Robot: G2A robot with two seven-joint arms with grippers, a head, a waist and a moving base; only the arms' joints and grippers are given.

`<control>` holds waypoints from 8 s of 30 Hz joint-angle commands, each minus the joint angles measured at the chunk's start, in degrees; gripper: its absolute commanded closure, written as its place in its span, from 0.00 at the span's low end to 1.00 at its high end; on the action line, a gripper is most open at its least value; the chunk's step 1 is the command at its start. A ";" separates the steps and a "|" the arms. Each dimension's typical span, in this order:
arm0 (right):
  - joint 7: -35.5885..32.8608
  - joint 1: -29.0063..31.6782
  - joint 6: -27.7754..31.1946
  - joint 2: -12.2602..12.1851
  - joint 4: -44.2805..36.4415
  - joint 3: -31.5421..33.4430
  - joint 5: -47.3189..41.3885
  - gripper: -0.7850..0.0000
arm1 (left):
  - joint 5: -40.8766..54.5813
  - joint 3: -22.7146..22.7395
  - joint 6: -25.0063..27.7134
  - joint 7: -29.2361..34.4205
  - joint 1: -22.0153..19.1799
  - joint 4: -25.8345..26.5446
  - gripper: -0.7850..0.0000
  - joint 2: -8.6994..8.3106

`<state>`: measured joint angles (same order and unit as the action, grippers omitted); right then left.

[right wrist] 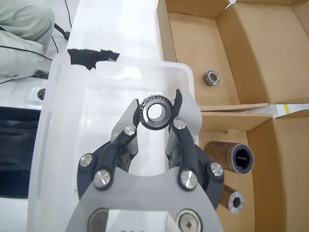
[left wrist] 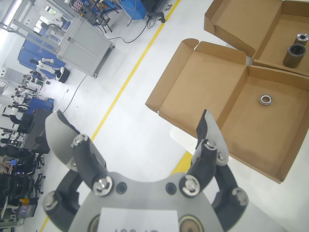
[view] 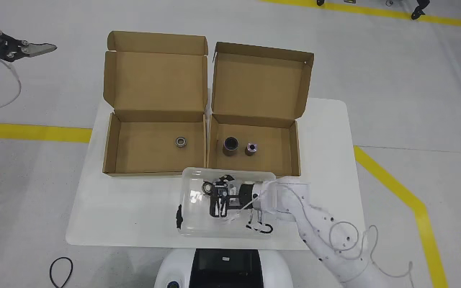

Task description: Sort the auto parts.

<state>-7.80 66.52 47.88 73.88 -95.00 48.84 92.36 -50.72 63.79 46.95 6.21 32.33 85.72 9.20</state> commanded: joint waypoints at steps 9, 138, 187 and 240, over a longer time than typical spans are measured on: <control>5.07 -3.59 -0.96 0.45 1.33 1.90 -8.68 1.00 | 0.00 0.00 0.00 0.00 0.00 0.00 0.00 0.00; 0.86 -33.15 -19.95 20.14 46.39 -22.87 -19.76 0.83 | 0.00 0.00 0.00 0.00 0.00 0.00 0.00 0.00; 5.03 -9.71 -5.57 8.77 15.36 6.15 -12.00 0.00 | 0.00 0.00 0.00 0.00 0.00 0.00 0.00 0.00; 22.38 48.29 -31.60 0.29 -26.55 42.48 -7.67 0.00 | 0.00 0.00 0.00 0.00 0.00 0.00 0.00 0.00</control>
<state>14.28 114.57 16.69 74.17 -121.55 91.29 84.91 -50.72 63.79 46.95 6.21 32.33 85.72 9.20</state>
